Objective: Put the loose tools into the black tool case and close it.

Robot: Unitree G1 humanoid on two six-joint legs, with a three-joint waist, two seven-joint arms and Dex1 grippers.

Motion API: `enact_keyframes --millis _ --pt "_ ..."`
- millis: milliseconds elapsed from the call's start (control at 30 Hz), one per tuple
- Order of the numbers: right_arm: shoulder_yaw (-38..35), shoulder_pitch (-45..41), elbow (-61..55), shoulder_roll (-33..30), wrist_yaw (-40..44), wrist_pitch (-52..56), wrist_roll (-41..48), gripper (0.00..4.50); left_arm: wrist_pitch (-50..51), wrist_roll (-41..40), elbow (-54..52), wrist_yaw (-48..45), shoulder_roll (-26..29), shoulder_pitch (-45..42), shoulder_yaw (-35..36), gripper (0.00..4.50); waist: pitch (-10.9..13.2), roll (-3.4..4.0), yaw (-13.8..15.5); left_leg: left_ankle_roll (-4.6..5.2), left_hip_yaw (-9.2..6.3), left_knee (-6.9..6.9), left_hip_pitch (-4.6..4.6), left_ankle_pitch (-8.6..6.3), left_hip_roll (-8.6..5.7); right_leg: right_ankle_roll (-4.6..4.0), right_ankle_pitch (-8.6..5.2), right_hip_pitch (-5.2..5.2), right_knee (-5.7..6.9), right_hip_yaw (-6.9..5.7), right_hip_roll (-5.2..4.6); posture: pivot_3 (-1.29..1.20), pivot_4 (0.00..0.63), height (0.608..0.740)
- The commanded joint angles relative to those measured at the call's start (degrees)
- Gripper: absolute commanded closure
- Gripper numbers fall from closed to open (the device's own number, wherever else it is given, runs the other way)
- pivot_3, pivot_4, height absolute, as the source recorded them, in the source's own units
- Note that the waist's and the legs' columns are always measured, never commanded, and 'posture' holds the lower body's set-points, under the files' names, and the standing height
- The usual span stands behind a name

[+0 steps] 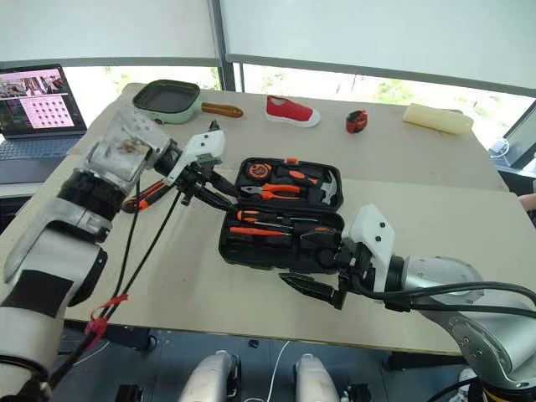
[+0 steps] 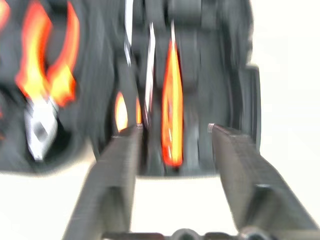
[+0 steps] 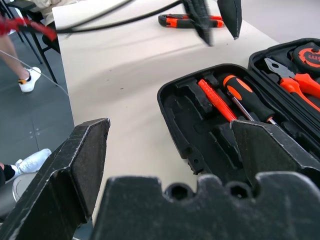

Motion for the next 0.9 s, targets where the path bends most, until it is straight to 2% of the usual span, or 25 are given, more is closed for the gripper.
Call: enact_keyframes --millis 33,167,267,500,733,900 --pt "-1.3 -0.7 -0.2 -0.7 0.5 -1.0 0.5 0.0 2.6 -2.8 -3.1 6.6 -3.4 2.6 6.6 4.42 0.0 -0.01 0.1 0.01 0.0 0.04 -0.03 0.0 0.0 0.0 0.0 0.0 0.01 -0.01 0.0 0.0 0.15 0.74" --pt "-1.0 -1.5 0.3 -0.8 0.6 -0.6 0.7 0.0 4.7 -3.2 -5.7 12.4 -7.1 8.0 9.5 4.47 0.0 -0.01 0.1 0.02 -0.01 0.11 -0.14 -0.01 0.0 0.02 0.01 -0.04 0.01 -0.06 0.0 0.0 0.15 0.74" --pt "-0.7 -1.5 0.4 -1.0 0.8 -0.5 0.6 0.0 6.0 -3.0 -8.1 13.2 -8.0 11.0 9.9 4.47 0.0 0.0 0.0 0.02 0.0 0.1 -0.14 -0.01 0.0 0.02 0.01 -0.04 0.02 -0.07 0.01 0.0 0.15 0.74" --pt "-0.2 -1.3 1.1 -1.3 1.2 -0.7 -0.1 0.0 8.0 -2.3 -14.7 12.9 -7.5 17.0 9.2 4.47 0.0 0.0 -0.3 0.02 0.03 0.09 -0.13 -0.01 0.0 0.01 0.02 -0.04 0.02 -0.06 0.03 0.0 0.15 0.74" --pt "0.2 -1.0 1.4 -1.0 1.2 -0.9 -0.6 0.0 4.4 2.6 -14.9 15.0 -5.7 20.6 6.3 4.47 0.0 0.02 -0.1 0.02 0.08 0.1 -0.01 -0.01 -0.01 0.01 0.02 0.07 0.01 -0.06 0.02 0.0 0.15 0.74" --pt "0.3 -0.8 1.4 -1.0 1.2 -1.0 -0.8 0.0 9.7 -3.6 -18.2 12.0 -5.8 19.8 10.6 4.47 0.0 0.02 -0.3 0.02 0.08 0.1 0.06 -0.01 0.0 0.0 0.02 0.12 0.02 -0.06 0.02 0.0 0.15 0.74"
